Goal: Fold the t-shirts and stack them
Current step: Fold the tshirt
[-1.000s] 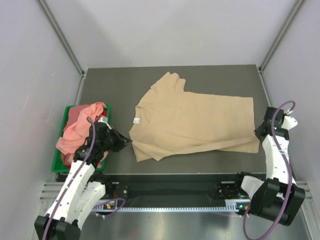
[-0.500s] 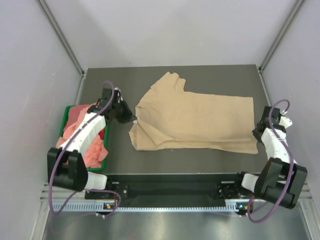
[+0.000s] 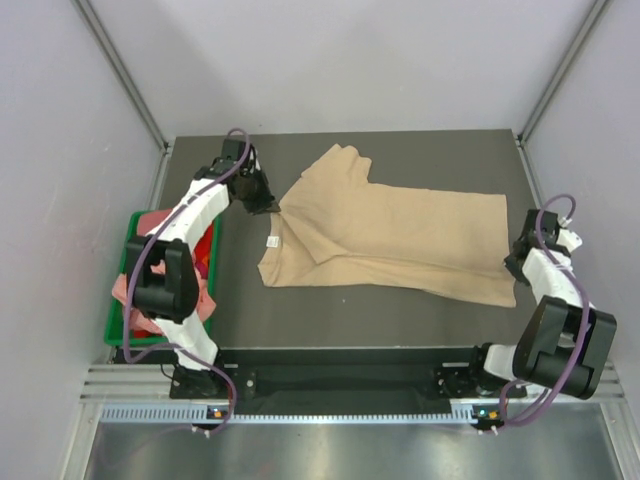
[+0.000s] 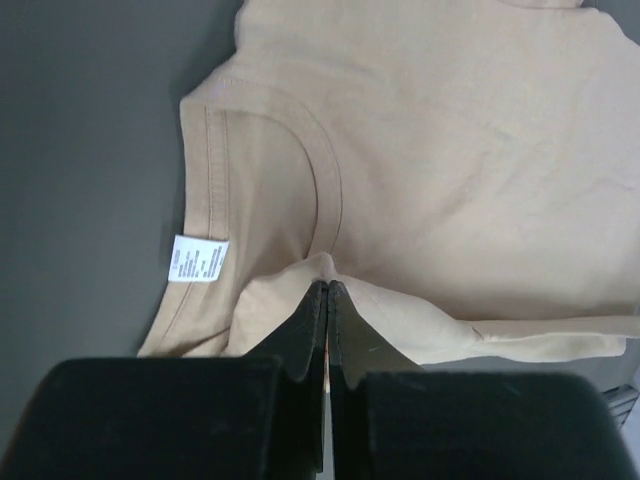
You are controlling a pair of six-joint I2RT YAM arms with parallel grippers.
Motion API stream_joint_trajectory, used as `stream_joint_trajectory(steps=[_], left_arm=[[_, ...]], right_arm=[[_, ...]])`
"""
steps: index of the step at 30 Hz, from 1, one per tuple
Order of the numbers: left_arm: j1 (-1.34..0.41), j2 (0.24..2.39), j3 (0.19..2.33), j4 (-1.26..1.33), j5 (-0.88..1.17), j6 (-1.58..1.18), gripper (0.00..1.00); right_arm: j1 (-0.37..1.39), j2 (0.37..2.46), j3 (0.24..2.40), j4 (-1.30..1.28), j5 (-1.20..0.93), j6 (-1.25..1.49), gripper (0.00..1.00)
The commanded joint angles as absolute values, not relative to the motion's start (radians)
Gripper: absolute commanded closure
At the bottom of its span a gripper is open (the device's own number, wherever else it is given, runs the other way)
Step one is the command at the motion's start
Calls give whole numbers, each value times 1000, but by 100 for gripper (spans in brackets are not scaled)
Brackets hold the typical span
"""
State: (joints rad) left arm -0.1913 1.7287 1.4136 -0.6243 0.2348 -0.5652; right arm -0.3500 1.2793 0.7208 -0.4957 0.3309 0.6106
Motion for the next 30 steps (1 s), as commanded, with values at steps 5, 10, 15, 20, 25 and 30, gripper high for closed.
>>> stream_joint_trajectory(steps=[5, 10, 15, 20, 25, 30], left_arm=[[-192, 1825, 1551, -649, 233, -523, 100], [-192, 1876, 1571, -653, 252, -525, 100], [-190, 1908, 1614, -679, 224, -503, 100], [-190, 1937, 1654, -698, 225, -485, 100], [-192, 1988, 1700, -707, 250, -474, 100], [-192, 2046, 1776, -759, 229, -457, 100]], right_arm=[[-365, 1308, 799, -419, 316, 589, 100], [-364, 1350, 836, -403, 325, 572, 100], [-359, 1410, 865, -387, 311, 543, 100], [-336, 1440, 885, -379, 336, 514, 100], [-311, 1469, 920, -385, 347, 503, 100], [-307, 1517, 948, -391, 341, 497, 100]])
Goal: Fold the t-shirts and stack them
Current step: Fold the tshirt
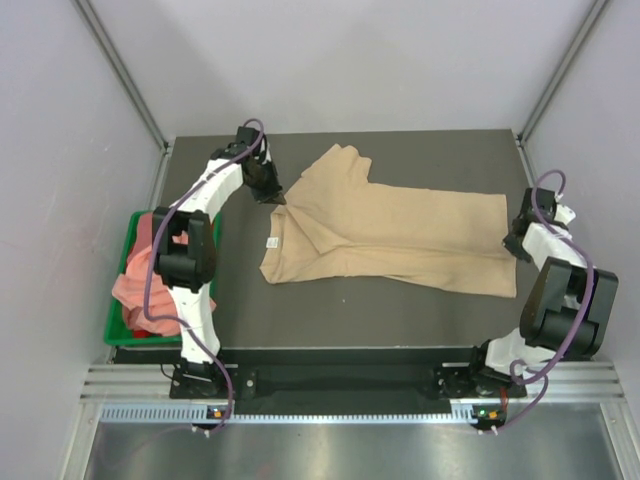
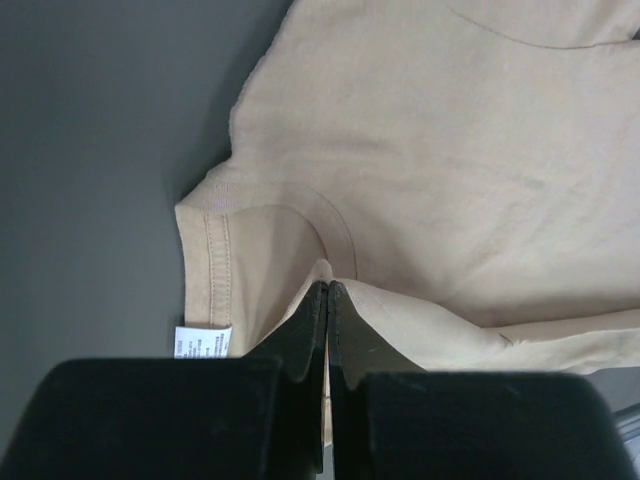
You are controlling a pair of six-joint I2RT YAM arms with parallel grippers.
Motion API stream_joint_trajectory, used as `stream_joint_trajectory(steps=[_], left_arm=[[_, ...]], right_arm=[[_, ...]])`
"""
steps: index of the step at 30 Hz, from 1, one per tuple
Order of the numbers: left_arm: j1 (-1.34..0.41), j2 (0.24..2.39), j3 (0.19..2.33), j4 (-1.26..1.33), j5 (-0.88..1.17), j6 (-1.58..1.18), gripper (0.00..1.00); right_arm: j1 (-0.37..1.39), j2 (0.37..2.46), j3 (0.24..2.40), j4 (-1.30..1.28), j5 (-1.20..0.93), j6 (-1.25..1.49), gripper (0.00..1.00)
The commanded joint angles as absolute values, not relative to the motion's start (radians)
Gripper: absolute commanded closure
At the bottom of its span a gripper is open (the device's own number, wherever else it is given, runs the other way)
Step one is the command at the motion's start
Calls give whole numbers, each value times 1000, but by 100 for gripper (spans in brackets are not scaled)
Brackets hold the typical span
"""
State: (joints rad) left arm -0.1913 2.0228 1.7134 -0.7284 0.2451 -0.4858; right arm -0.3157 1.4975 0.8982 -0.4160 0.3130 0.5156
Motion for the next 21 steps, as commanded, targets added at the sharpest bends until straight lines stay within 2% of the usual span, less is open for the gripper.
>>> stream_joint_trajectory(steps=[1, 10, 12, 13, 14, 16, 17, 20, 21], left_arm=[[-192, 2052, 1781, -761, 229, -457, 100], [-192, 2121, 1871, -749, 291, -420, 100], [-192, 2138, 1893, -753, 302, -411, 100], [-192, 2141, 1911, -758, 304, -407, 92], [-192, 2143, 1920, -778, 286, -403, 83], [-193, 2129, 1937, -814, 238, -403, 70], [-196, 2097, 1933, -845, 160, -403, 61], [-225, 1998, 1850, -883, 20, -406, 50], [-238, 1965, 1815, -884, -26, -408, 49]], right_arm=[[-304, 1520, 951, -391, 339, 495, 100], [-301, 1552, 974, -403, 342, 488, 99], [-299, 1557, 989, -420, 331, 485, 95], [-299, 1560, 999, -435, 325, 491, 92], [-298, 1565, 1024, -458, 324, 498, 85], [-298, 1571, 1057, -546, 330, 534, 75], [-298, 1574, 1084, -580, 339, 547, 67], [-298, 1562, 1100, -685, 328, 595, 58], [-299, 1552, 1094, -712, 309, 601, 57]])
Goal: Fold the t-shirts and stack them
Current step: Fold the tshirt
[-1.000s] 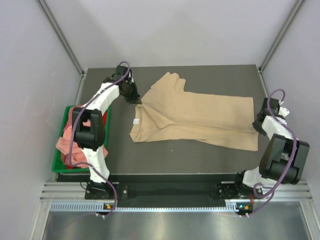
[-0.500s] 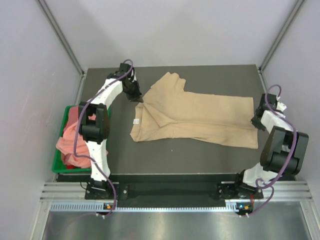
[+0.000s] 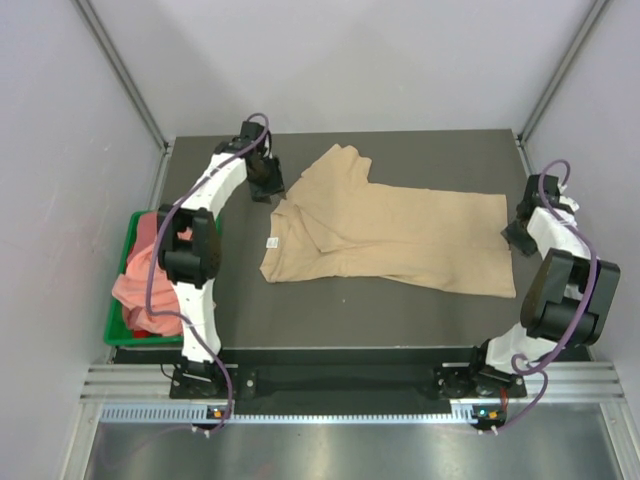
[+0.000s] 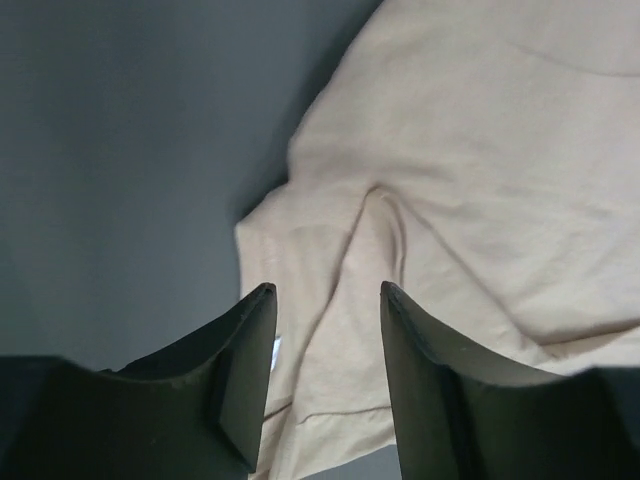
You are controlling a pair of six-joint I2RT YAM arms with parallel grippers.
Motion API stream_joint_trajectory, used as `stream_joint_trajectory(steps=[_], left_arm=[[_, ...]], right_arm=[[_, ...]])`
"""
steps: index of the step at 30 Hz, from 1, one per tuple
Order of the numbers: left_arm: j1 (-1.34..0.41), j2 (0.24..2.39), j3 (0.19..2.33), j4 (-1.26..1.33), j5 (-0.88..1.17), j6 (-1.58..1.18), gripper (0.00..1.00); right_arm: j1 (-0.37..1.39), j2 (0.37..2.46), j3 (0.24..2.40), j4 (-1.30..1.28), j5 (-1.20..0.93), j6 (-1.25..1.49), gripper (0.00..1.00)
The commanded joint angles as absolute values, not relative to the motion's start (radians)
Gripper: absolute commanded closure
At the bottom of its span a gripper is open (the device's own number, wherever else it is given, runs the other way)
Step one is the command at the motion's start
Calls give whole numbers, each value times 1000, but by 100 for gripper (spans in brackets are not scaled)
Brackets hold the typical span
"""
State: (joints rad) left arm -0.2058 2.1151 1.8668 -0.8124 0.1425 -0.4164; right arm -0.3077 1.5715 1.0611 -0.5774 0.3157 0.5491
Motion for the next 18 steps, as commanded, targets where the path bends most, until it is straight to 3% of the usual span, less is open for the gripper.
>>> stream_joint_trajectory(steps=[1, 7, 18], left_arm=[[-242, 1933, 1777, -882, -26, -411, 49], [-278, 1680, 1343, -709, 239, -492, 53], [-314, 1540, 1011, -569, 227, -626, 51]], right_arm=[[-299, 1543, 1083, -721, 287, 617, 56], [-307, 1448, 937, -745, 216, 669, 55], [-347, 1373, 798, -694, 288, 706, 54]])
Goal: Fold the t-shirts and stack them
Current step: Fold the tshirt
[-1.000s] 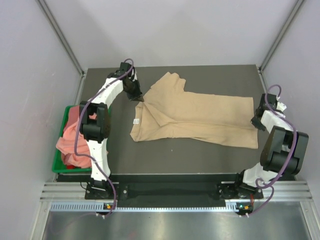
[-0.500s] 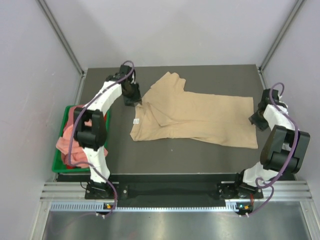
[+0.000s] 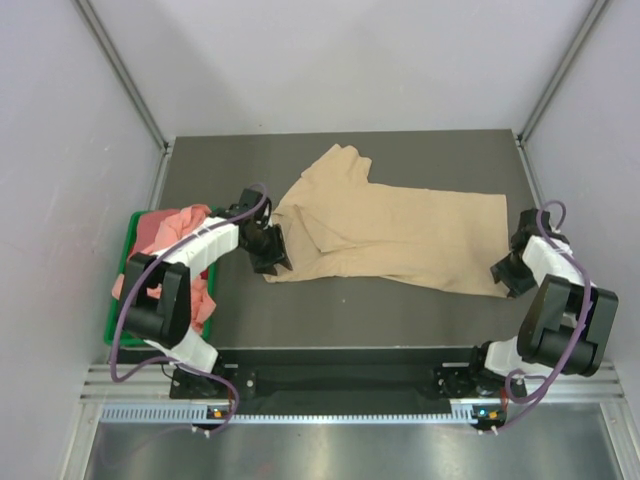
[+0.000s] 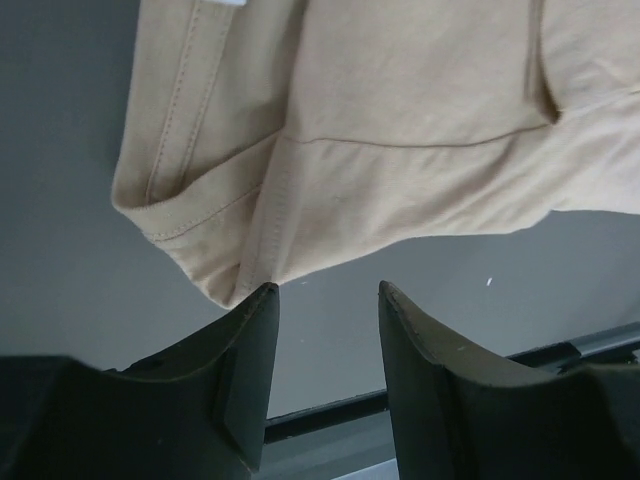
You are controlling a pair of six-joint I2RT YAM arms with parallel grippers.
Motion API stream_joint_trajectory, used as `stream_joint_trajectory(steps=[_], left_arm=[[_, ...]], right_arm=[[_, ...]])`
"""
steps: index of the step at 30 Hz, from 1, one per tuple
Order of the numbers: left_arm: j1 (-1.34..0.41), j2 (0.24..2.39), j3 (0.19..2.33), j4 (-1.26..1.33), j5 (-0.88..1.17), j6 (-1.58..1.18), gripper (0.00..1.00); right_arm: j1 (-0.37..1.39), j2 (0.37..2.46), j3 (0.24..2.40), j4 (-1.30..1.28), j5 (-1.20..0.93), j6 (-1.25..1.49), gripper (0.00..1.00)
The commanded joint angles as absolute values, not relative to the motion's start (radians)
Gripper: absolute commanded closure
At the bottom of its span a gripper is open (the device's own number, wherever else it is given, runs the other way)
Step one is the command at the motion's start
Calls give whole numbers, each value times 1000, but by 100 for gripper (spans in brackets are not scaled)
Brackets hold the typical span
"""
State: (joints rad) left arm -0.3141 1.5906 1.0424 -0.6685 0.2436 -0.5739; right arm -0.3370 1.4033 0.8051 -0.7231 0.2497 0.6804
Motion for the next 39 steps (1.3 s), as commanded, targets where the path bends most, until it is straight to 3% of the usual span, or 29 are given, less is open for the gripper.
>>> stream_joint_trajectory(steps=[1, 10, 13, 14, 16, 19, 29, 34, 39], left_arm=[[-314, 1540, 988, -557, 219, -641, 50], [-314, 1641, 945, -508, 89, -701, 56], [-314, 1652, 960, -541, 23, -707, 60], [-314, 1655, 968, -557, 8, -706, 61], [-314, 1654, 995, -606, -128, -700, 62], [-313, 1655, 1029, -646, -234, -693, 64], [-313, 1671, 1147, -701, -304, -647, 64], [-339, 1593, 1129, -687, -42, -592, 64], [-348, 1425, 939, -594, 132, -624, 50]], right_arm=[[-347, 1367, 792, -677, 299, 706, 54], [-354, 1443, 747, -615, 379, 686, 57], [-368, 1444, 724, -609, 422, 677, 76], [-368, 1437, 718, -595, 434, 669, 87], [-374, 1414, 710, -592, 471, 660, 100], [-374, 1393, 719, -600, 491, 655, 100], [-370, 1367, 729, -646, 522, 680, 100], [-365, 1387, 733, -643, 512, 675, 99], [-365, 1367, 727, -629, 505, 664, 99]])
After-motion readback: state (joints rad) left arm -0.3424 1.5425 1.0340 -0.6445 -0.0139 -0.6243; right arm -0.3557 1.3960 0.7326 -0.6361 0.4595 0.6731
